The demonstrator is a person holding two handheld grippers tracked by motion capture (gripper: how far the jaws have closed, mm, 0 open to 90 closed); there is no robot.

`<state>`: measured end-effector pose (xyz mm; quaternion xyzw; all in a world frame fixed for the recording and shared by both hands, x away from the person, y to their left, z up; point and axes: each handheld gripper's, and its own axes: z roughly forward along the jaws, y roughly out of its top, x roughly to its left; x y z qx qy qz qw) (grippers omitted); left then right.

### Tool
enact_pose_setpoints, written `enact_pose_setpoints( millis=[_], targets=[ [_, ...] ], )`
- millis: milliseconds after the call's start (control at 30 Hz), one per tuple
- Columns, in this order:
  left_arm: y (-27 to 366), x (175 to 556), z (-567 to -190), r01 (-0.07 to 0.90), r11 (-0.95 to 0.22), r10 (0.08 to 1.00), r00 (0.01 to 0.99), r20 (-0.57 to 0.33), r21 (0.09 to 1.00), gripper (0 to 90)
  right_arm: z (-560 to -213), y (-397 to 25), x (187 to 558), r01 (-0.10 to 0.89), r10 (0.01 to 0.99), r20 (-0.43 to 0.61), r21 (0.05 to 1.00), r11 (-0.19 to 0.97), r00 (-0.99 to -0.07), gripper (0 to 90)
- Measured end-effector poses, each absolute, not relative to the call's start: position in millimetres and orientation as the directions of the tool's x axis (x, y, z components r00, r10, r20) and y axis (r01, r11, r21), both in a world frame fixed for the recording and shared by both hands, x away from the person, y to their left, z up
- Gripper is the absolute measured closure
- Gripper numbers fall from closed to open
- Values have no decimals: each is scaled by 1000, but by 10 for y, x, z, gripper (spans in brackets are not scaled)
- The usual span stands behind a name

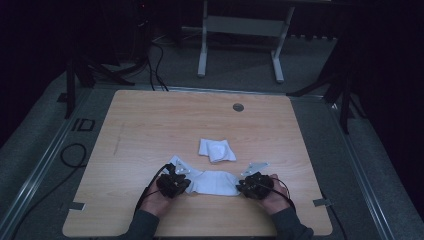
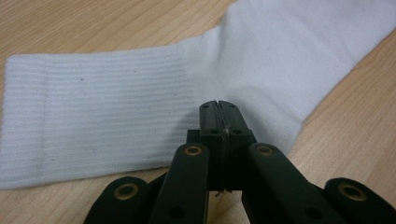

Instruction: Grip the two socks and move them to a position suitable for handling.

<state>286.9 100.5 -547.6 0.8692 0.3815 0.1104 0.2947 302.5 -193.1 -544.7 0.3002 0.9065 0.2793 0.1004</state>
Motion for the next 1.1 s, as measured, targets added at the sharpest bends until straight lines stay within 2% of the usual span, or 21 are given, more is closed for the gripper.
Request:
enact_pose_setpoints(
  millis=[133, 200, 300, 333, 467, 700, 933, 1033, 1100],
  targets=[
    [1007, 2867, -5466, 592, -550, 718, 696, -28, 589, 883, -5439, -1935, 3031, 488, 602, -24, 559, 670, -798, 735],
    [1009, 2863, -5460, 589, -551, 713, 700, -32, 591, 831, -5415, -1924, 3026, 485, 599, -43, 540, 688, -800, 708],
    [1012, 2866, -5456, 590, -545, 713, 700, -41, 596, 816, -5387, -1914, 3022, 479, 598, -54, 542, 690, -800, 708],
    [1027, 2874, -5446, 590, -533, 714, 699, -52, 606, 790, -5340, -1900, 3045, 472, 604, -71, 553, 686, -794, 710],
    [1086, 2885, -5410, 598, -495, 729, 681, -74, 630, 777, -5272, -1864, 3120, 461, 610, -100, 562, 686, -786, 717],
    [1269, 2924, -5372, 616, -442, 781, 622, -59, 652, 747, -5183, -1601, 3580, 452, 660, -140, 623, 639, -738, 708],
    [1445, 2974, -5368, 634, -397, 823, 566, -49, 664, 750, -5389, -1481, 4081, 532, 722, -62, 633, 563, -690, 676],
    [1498, 3002, -5386, 646, -371, 841, 538, -53, 667, 751, -5479, -1474, 4148, 561, 738, -28, 630, 537, -675, 682],
    [1504, 3012, -5392, 648, -368, 844, 534, -53, 667, 751, -5473, -1441, 4116, 548, 730, -54, 623, 558, -681, 695]
  ],
)
